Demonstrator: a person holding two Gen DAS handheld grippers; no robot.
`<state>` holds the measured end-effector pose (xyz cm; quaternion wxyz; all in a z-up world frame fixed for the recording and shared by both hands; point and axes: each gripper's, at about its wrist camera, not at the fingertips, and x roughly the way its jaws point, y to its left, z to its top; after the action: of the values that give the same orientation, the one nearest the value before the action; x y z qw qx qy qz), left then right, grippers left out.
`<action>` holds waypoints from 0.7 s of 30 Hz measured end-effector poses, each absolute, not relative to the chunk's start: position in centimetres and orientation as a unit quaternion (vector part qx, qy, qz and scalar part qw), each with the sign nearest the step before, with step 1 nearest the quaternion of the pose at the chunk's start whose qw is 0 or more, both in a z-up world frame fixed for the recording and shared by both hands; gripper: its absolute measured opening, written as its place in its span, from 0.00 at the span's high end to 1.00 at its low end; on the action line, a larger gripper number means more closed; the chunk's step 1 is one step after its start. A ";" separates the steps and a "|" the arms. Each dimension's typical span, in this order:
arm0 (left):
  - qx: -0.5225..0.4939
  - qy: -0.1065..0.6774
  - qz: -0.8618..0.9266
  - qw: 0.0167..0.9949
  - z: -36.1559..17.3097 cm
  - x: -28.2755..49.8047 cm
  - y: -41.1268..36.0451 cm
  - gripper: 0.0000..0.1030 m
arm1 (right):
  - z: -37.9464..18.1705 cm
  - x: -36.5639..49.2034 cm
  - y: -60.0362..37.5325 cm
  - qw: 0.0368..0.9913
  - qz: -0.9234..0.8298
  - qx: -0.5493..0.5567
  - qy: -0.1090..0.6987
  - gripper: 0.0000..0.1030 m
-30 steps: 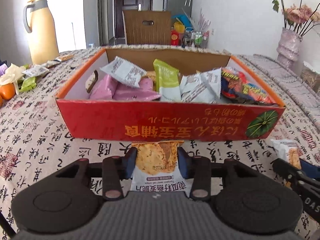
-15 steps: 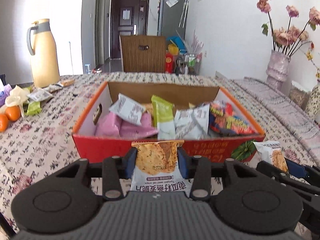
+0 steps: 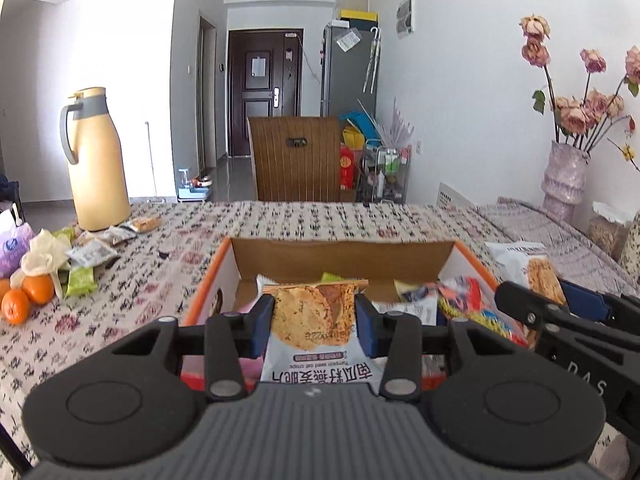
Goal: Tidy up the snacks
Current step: 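Carry both cookie packets over the box with both grippers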
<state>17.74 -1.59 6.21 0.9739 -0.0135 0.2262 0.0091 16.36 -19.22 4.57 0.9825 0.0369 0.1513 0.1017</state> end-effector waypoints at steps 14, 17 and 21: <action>-0.029 0.203 0.035 0.978 6.4 23.9 0.2 0.58 | 4.1 23.8 -16.6 0.981 0.105 0.030 0.161 0.55; -0.035 0.196 0.038 0.979 5.3 24.7 0.9 0.58 | 2.9 24.5 -16.6 0.980 0.109 0.039 0.163 0.55; -0.028 0.205 0.034 0.978 3.9 25.6 1.3 0.58 | 1.7 25.0 -16.4 0.978 0.112 0.035 0.170 0.55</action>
<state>25.61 1.25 3.93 0.9778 -0.0280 0.2048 0.0340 24.97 -16.38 1.71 0.9784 0.0352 0.1699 0.1125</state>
